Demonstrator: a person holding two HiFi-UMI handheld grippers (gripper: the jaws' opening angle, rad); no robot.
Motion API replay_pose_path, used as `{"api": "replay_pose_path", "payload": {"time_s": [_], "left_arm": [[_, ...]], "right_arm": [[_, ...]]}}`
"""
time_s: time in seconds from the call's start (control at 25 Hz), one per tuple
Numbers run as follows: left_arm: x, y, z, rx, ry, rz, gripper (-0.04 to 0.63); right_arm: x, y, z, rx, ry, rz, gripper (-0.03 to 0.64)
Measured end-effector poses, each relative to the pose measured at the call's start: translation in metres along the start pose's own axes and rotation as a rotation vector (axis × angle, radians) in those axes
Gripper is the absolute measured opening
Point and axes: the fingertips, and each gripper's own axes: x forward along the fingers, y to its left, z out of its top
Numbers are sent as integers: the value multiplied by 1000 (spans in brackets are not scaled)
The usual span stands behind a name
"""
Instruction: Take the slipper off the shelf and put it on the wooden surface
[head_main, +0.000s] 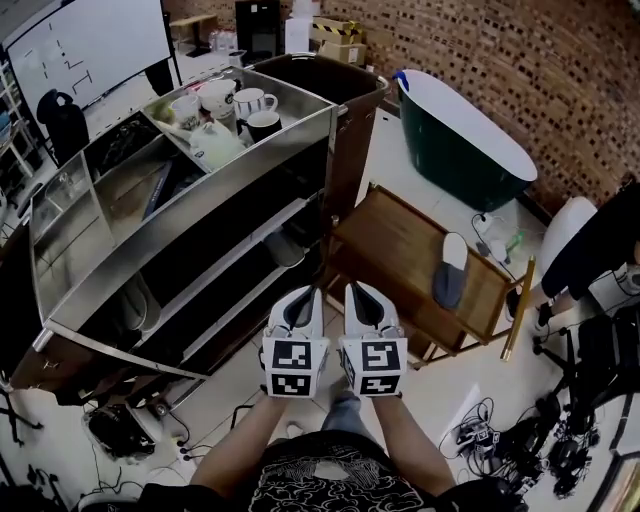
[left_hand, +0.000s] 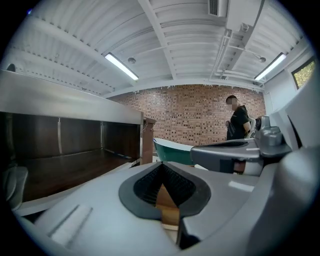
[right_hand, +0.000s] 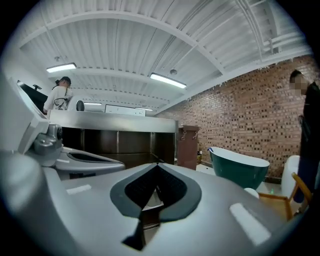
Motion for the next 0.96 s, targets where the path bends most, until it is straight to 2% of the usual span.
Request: {"api": "replay_pose_path", "payload": {"time_s": [0.52,0.96], "left_arm": [[-84,28,-8,-21,-30,100,5],[-120,33,2,-16,-39,105,5]], "right_arm": [[-35,76,6,6,-35,92,0],[-54,105,21,-4,-40,100,0]]}}
